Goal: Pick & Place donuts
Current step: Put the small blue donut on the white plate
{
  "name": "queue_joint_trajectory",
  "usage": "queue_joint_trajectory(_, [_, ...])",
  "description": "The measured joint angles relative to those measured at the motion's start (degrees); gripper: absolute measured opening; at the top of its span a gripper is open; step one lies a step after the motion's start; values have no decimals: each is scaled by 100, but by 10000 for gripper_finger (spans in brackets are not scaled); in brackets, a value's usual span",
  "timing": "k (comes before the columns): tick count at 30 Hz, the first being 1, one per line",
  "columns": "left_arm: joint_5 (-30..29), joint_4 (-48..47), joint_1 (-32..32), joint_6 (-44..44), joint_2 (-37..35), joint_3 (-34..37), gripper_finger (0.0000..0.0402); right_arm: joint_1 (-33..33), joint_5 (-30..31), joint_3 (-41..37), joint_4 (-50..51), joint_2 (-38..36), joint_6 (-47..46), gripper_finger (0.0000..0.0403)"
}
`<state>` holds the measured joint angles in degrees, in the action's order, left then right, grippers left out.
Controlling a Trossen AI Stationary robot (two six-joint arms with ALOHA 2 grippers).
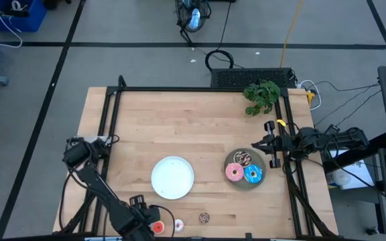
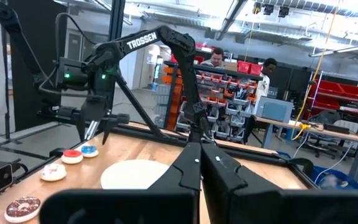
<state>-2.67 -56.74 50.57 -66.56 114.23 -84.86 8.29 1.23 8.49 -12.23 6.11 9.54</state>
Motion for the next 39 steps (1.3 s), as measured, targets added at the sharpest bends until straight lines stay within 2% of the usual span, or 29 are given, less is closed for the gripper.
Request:
queue_joint_trajectory(18, [-379, -62, 24, 261, 56, 122, 223, 0, -4, 0, 2, 4, 14, 0])
queue_joint_trajectory(32, [-3, 451, 71, 36, 56, 509, 234, 0, -4, 0, 5, 4, 14, 0])
queue_joint_trajectory(39, [-36, 695, 74, -20, 56, 664, 235, 0, -4, -2, 5, 4, 14, 0])
